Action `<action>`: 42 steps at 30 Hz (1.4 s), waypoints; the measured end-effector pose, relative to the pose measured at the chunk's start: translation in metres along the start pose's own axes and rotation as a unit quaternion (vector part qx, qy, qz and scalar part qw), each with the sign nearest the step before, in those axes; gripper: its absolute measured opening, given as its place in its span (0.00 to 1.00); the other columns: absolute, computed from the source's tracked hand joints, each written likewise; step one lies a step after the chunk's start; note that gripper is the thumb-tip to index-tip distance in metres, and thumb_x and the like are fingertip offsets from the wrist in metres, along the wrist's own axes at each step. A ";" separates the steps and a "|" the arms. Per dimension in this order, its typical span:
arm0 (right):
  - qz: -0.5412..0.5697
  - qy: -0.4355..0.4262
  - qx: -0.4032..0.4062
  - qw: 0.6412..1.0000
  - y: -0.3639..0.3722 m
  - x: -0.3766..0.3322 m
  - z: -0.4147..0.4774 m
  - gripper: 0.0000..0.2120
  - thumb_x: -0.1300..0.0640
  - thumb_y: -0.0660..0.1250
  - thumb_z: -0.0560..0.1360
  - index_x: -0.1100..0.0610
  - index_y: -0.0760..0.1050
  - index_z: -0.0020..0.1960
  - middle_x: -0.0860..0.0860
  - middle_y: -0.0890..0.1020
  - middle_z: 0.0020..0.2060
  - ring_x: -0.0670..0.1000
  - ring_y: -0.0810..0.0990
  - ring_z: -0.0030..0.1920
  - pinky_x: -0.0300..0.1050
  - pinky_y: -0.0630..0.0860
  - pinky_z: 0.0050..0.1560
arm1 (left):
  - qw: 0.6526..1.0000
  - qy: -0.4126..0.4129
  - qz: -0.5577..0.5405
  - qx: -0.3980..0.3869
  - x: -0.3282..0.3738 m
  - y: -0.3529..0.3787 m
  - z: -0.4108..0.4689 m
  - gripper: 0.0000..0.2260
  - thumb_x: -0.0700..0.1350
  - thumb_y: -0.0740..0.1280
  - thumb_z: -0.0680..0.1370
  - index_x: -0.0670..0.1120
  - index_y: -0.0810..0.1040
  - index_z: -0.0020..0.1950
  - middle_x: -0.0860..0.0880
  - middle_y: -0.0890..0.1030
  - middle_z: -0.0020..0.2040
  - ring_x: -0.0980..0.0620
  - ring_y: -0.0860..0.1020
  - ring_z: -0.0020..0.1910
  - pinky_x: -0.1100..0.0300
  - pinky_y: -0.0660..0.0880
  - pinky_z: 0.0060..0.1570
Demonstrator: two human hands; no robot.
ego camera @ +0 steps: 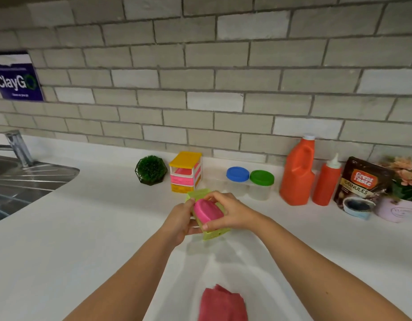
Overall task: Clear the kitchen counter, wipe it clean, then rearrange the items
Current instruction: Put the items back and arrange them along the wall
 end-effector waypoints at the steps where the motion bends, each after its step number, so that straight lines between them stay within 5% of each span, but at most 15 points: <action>1: 0.005 0.001 -0.004 1.000 0.004 -0.002 0.009 0.35 0.39 0.77 0.58 0.39 0.65 0.60 0.49 0.68 0.60 0.50 0.69 0.62 0.49 0.74 0.62 | 1.000 -0.001 -0.002 0.002 0.001 -0.008 0.006 0.17 0.50 0.53 0.82 0.42 0.75 0.59 0.42 0.80 0.46 0.46 0.80 0.40 0.55 0.78 0.36; 7: 0.055 0.010 0.020 0.998 0.012 -0.012 0.050 0.35 0.46 0.79 0.61 0.41 0.65 0.63 0.49 0.68 0.60 0.49 0.70 0.61 0.48 0.75 0.61 | 0.999 -0.011 -0.024 -0.022 0.006 -0.037 0.039 0.15 0.50 0.53 0.82 0.44 0.76 0.54 0.44 0.81 0.44 0.47 0.80 0.38 0.56 0.78 0.35; 11: 0.119 0.034 0.078 0.989 0.002 -0.015 0.072 0.30 0.52 0.78 0.64 0.45 0.67 0.61 0.49 0.72 0.59 0.47 0.72 0.59 0.34 0.74 0.50 | 0.998 -0.029 -0.036 -0.046 0.012 -0.059 0.068 0.15 0.50 0.52 0.82 0.45 0.76 0.49 0.44 0.81 0.42 0.46 0.80 0.39 0.53 0.77 0.40; 14: 0.152 0.080 0.142 0.975 -0.007 -0.009 0.088 0.29 0.54 0.79 0.63 0.48 0.69 0.60 0.50 0.74 0.57 0.48 0.74 0.58 0.43 0.78 0.50 | 0.995 -0.060 -0.035 -0.065 0.015 -0.079 0.088 0.14 0.50 0.53 0.82 0.43 0.73 0.53 0.43 0.79 0.44 0.45 0.79 0.40 0.52 0.77 0.40; 19: -0.040 0.193 0.216 0.956 -0.032 0.020 0.117 0.30 0.48 0.79 0.61 0.51 0.70 0.58 0.55 0.75 0.56 0.55 0.76 0.55 0.50 0.75 0.57 | 0.991 -0.076 -0.020 -0.104 0.019 -0.102 0.118 0.16 0.51 0.53 0.82 0.42 0.72 0.59 0.44 0.79 0.44 0.46 0.79 0.39 0.53 0.75 0.36; 23: -0.157 0.263 0.225 0.925 -0.045 0.038 0.137 0.33 0.44 0.76 0.63 0.51 0.68 0.63 0.57 0.72 0.58 0.58 0.73 0.59 0.46 0.69 0.57 | 0.988 -0.085 -0.013 -0.129 0.019 -0.112 0.137 0.17 0.52 0.53 0.82 0.42 0.73 0.61 0.45 0.80 0.43 0.47 0.80 0.37 0.54 0.75 0.35; 33: -0.264 0.286 0.152 0.909 -0.040 0.065 0.190 0.33 0.40 0.71 0.68 0.51 0.64 0.67 0.58 0.72 0.60 0.58 0.70 0.60 0.49 0.68 0.58 | 0.985 -0.093 0.035 -0.140 0.012 -0.128 0.168 0.17 0.54 0.52 0.82 0.45 0.75 0.57 0.47 0.80 0.44 0.51 0.80 0.31 0.61 0.74 0.29; 42: -0.288 0.287 0.120 0.906 -0.026 0.081 0.206 0.26 0.41 0.58 0.77 0.51 0.61 0.71 0.59 0.68 0.66 0.59 0.67 0.66 0.53 0.63 0.67 | 0.987 -0.088 0.025 -0.134 0.014 -0.131 0.176 0.16 0.53 0.52 0.82 0.48 0.76 0.49 0.46 0.81 0.45 0.47 0.80 0.38 0.56 0.75 0.37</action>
Point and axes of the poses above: each hand's wrist, its own z-axis towards the middle knuckle, its own y-axis out of the palm, x = y × z, the point moved 6 cm from there along z, towards the middle knuckle
